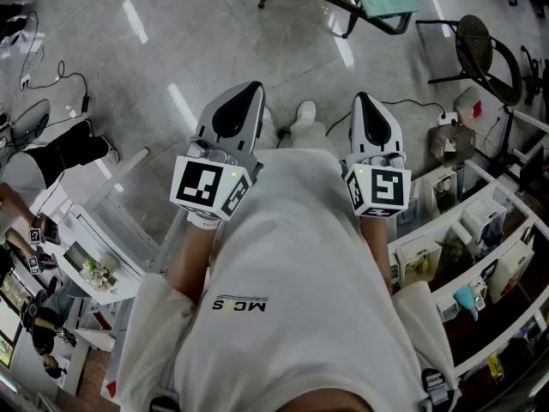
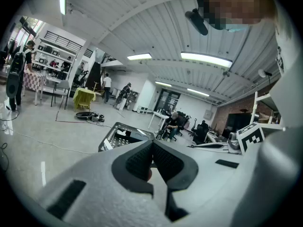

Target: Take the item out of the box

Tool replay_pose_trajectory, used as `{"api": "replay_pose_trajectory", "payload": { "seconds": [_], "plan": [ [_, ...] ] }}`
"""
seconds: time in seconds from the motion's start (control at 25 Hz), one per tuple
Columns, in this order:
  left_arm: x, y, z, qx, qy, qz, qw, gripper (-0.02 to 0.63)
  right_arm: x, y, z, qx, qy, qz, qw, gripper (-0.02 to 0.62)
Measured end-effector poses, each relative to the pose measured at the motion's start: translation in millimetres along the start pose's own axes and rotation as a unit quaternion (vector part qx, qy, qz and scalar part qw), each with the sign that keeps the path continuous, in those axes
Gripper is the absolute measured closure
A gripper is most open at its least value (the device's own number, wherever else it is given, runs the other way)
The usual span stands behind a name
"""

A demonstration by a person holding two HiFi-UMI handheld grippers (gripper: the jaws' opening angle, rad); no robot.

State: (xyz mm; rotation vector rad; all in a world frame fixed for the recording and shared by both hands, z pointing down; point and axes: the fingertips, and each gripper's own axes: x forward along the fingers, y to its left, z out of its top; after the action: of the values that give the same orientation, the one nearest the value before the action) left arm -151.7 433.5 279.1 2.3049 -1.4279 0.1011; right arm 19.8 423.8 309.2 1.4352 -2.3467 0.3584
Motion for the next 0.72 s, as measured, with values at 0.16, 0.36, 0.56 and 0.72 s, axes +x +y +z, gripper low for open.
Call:
{"api": "replay_pose_trajectory", "payload": {
  "seconds": [0.16,0.36,0.56,0.72],
  "plan": [
    [-1.1,-26.6,4.8,0.002,0.002,-0.011,0.9999,0.586,-8.9,6.3,17.6,-0.005,-0.014,0.016,1.0,0.578],
    [-4.8,-34.0,14.9,0.02,-0.005,-0.006,0.9998,0.586,-10.0,9.1,28.7,-0.002,-0.031,0.03,0.999,0.578],
    [-18.7,-28.5,25.0,0.019,-0.015,0.005,0.9997,0.586,-15.8,15.1,36.9,0.009,-0.045,0.021,0.999,0.578],
    [-23.6,-23.4,26.7,0.018,-0.024,0.0,0.9996,0.586,-21.9,19.4,41.0,0.011,-0.06,0.011,0.998,0.578]
  ]
}}
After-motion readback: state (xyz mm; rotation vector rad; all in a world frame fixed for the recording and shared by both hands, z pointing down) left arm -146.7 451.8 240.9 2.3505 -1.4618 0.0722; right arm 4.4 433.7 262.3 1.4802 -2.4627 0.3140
